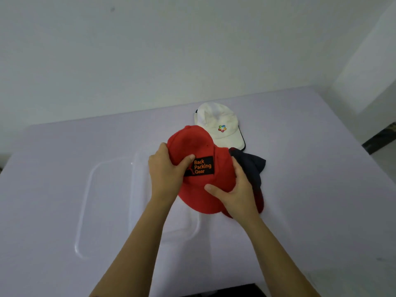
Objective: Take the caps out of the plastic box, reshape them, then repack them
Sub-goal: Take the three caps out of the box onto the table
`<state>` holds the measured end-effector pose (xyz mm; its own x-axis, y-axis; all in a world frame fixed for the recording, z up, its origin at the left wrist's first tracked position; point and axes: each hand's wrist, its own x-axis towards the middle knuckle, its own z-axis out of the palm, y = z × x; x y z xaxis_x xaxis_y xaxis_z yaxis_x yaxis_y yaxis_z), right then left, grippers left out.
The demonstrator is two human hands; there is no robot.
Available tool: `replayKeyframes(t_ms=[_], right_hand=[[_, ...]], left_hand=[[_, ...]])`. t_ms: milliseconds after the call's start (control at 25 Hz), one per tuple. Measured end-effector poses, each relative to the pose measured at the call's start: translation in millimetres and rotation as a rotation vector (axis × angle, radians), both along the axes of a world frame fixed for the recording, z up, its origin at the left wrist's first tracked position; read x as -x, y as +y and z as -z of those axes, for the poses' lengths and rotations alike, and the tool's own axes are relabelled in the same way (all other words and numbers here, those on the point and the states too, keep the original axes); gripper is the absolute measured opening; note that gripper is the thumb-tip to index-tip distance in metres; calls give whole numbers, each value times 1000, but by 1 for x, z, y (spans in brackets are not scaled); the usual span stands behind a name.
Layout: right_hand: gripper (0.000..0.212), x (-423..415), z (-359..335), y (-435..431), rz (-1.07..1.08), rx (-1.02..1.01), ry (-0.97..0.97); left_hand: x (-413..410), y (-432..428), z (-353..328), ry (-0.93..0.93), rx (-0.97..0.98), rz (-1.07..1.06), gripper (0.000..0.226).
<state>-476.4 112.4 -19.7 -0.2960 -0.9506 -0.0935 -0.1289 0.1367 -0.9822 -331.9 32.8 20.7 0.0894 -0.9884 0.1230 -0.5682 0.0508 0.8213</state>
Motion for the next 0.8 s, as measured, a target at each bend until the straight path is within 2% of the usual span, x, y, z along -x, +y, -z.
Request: replayKeyframes(t_ms=[160,320,440,560,720,800], right_hand=[[89,73,5,17,182,6,85],[103,153,19,27,349,24,123],[85,213,38,20,426,-16,100],[75,258,73,9,387,-186,163],[108,282,114,1,144,-368,193],[111,291,128,-5,93,-382,234]], left_hand=[[90,7,9,-83,76,115,37],[180,5,17,9,132,224,37],[240,-17,38,-5,85,376,35],[282,-37,77,-53,-74,514,34],[303,-48,125,-102,-257,499,37],[310,-51,137,-100,-283,470,39]])
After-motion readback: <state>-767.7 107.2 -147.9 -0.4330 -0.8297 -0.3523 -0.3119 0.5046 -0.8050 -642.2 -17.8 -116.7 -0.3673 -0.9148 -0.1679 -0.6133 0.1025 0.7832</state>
